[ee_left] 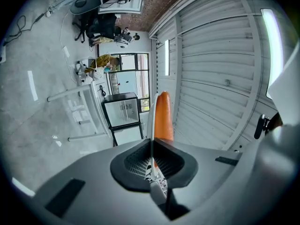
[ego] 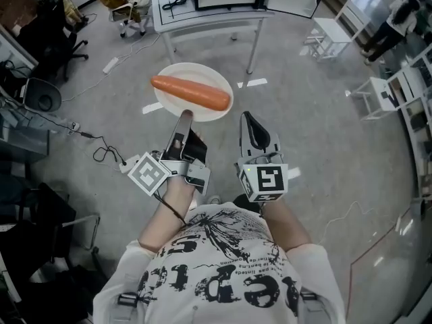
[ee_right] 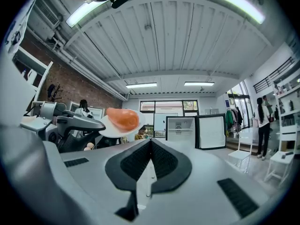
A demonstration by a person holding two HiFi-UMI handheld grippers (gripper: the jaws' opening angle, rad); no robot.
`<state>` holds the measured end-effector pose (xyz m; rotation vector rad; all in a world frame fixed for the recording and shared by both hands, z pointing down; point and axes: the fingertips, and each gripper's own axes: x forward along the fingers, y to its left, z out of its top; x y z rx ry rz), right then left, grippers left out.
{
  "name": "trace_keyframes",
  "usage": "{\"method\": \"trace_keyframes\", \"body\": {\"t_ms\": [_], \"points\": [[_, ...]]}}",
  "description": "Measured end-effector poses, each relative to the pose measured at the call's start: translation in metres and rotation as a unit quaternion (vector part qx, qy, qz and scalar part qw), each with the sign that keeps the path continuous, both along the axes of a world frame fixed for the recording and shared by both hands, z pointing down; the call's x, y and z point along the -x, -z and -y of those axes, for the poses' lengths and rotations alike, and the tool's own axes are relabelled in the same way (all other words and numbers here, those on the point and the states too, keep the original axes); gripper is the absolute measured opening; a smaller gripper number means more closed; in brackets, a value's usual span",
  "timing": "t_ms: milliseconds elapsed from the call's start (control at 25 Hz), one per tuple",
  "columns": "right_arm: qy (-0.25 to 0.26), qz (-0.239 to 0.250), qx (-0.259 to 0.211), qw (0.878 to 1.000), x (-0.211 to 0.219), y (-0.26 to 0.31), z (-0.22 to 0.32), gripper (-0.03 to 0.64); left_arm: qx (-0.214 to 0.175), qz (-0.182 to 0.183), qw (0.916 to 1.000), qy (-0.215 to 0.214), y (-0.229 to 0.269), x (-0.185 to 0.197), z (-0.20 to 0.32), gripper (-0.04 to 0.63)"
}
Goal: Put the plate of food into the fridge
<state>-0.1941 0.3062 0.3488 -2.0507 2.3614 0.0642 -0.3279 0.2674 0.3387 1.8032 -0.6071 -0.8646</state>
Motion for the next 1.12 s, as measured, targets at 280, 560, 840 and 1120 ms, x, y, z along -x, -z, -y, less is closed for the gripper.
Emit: {"method": "trace_keyframes", "body": {"t_ms": [280, 560, 840, 1120], "points": [[0.007, 0.003, 0.001, 1.0, -0.027, -0.001, 0.054, 0.001, 0.001, 0.009, 0.9999, 0.007, -0.001, -0.025, 0.05, 0.023], [0.028, 0.009, -0.003, 1.0, -0.088, -0.003, 0.126, 0.001, 0.01, 0.0, 0.9997, 0.024, -0.004, -0.085, 0.114, 0.023], [0.055, 0.002, -0.017, 0.998, -0.16, 0.006, 0.199, 0.002, -0.001, -0.001, 0.9987, 0.05, 0.003, -0.154, 0.18, 0.023], [0.058, -0.003, -0.019, 0.998, -0.219, 0.005, 0.254, 0.001, -0.004, -0.002, 0.9984, 0.057, 0.006, -0.209, 0.232, 0.023]]}}
